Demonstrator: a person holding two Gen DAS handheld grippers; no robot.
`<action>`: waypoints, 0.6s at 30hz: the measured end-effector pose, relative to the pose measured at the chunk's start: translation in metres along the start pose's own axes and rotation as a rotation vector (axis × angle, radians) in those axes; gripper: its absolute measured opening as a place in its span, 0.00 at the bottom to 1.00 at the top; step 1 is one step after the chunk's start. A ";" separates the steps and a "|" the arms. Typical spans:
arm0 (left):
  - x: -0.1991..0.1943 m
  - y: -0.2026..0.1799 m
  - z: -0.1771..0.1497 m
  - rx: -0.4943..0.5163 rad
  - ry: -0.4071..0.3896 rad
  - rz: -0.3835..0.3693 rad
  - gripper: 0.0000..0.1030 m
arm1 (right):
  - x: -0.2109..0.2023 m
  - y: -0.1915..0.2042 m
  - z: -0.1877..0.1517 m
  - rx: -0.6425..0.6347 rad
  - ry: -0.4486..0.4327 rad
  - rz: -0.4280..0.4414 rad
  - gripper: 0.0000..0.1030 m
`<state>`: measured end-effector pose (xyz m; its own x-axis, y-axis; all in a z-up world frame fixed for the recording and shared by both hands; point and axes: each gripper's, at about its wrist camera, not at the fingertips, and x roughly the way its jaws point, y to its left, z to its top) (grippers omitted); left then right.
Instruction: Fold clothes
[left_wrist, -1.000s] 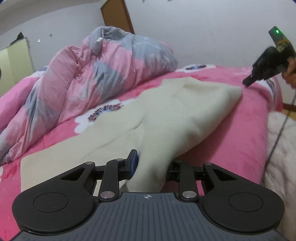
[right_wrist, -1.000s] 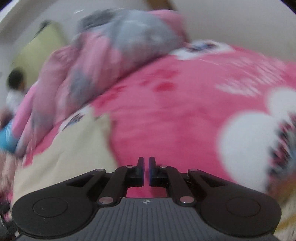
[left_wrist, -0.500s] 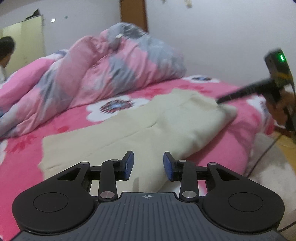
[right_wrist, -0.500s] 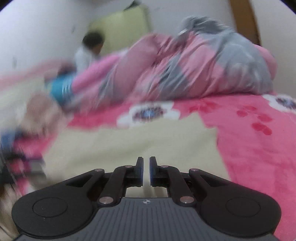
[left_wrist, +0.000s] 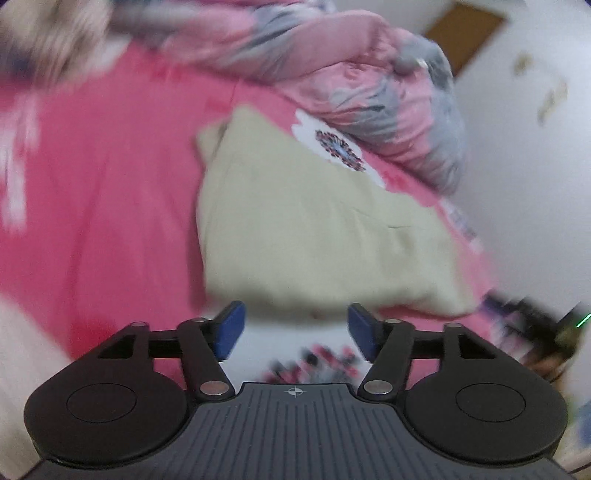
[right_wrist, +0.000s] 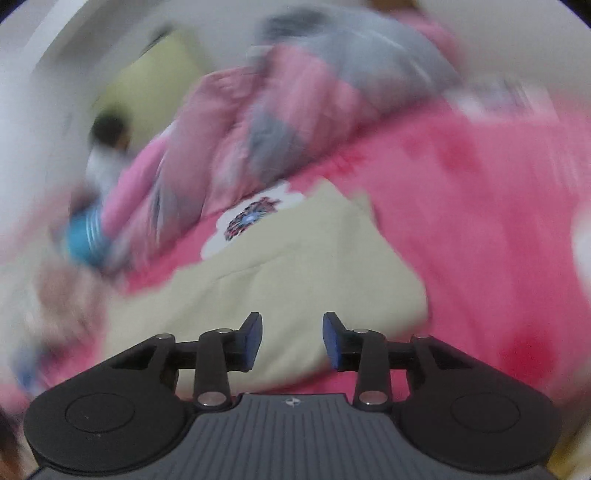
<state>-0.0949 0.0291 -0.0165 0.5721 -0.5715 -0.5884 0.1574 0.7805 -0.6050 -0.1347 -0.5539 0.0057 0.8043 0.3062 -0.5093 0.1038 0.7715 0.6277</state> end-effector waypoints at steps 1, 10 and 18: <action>0.003 0.006 -0.006 -0.053 -0.021 -0.005 0.77 | 0.000 -0.017 0.000 0.124 0.020 0.034 0.41; 0.032 0.042 0.001 -0.370 -0.258 -0.021 0.69 | 0.039 -0.080 0.002 0.575 0.026 0.117 0.46; 0.029 0.038 0.018 -0.309 -0.327 0.059 0.07 | 0.045 -0.082 0.007 0.598 -0.025 0.112 0.22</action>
<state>-0.0577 0.0468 -0.0472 0.8050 -0.3793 -0.4561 -0.1024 0.6685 -0.7367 -0.1030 -0.6073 -0.0640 0.8423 0.3483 -0.4114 0.3225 0.2861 0.9023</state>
